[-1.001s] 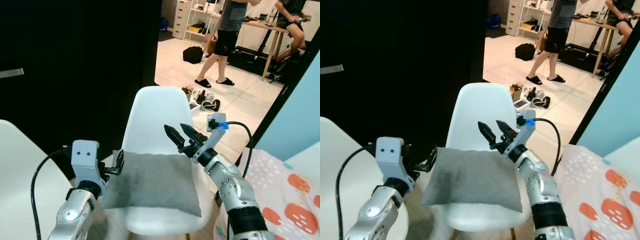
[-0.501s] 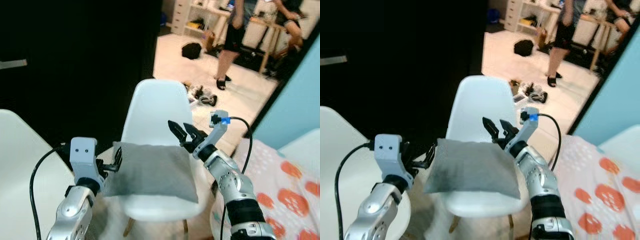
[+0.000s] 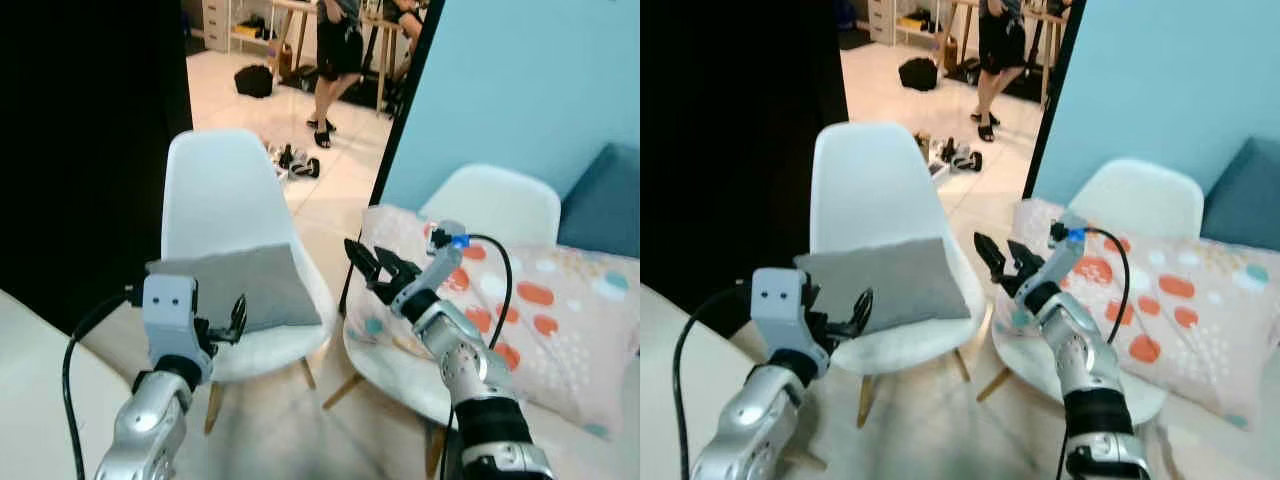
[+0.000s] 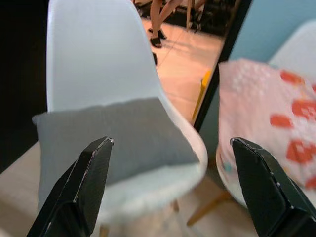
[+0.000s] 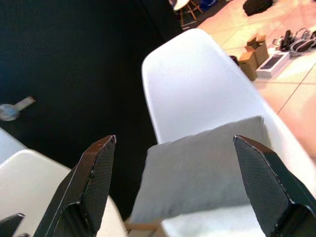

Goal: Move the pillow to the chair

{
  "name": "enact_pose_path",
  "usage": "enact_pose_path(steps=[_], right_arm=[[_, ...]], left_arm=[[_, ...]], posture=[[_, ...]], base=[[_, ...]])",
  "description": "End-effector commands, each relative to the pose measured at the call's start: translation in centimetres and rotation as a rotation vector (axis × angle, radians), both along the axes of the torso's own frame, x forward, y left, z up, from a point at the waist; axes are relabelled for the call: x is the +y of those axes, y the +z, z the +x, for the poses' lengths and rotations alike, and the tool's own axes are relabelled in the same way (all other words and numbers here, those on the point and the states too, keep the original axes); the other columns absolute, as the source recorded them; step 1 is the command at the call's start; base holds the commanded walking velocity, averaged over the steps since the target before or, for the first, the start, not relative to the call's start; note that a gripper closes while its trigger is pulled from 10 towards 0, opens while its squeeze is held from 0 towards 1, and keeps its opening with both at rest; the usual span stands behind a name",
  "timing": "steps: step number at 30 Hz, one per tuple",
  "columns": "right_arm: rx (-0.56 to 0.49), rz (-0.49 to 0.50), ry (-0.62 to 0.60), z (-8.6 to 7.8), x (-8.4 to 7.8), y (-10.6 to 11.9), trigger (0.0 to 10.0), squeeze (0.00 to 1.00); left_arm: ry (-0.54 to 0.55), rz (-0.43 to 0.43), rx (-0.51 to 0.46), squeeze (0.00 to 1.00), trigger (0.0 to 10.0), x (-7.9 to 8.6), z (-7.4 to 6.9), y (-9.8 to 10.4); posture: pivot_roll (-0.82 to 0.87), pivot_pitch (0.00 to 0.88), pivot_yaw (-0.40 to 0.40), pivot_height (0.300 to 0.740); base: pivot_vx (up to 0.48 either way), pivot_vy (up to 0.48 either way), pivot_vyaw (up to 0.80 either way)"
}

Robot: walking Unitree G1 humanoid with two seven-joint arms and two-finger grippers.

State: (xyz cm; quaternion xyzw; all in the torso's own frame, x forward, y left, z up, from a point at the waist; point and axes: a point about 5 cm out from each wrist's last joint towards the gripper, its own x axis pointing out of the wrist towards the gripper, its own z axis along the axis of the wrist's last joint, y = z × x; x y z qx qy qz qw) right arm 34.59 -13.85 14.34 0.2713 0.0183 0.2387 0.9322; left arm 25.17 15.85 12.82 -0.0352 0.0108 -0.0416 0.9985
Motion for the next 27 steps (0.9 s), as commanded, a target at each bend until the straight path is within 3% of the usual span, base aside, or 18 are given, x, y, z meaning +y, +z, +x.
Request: enact_pose_path(steps=[1,18,27], right_arm=[[0.024,0.003,-0.027,-0.06,-0.85,-0.44,10.0,0.00],[0.026,-0.008,-0.034,0.08,-0.94,-0.49,10.0,0.00],[0.026,-0.008,-0.035,0.02,-0.89,-0.60,10.0,0.00]], left_arm=[[-0.016,-0.012,0.005,0.00,10.0,-0.46,0.04,-0.14],[-0.015,-0.025,-0.001,0.00,10.0,-0.46,0.21,-0.14],[-0.006,-0.084,-0.022,0.00,10.0,-0.13,0.24,0.06]], posture=[[0.00,0.000,-0.095,0.735],[0.00,0.000,-0.099,0.735],[0.00,0.000,-0.093,0.735]], base=[[-0.480,0.000,-0.74],[-0.461,0.000,-0.75],[0.000,0.000,-0.75]])
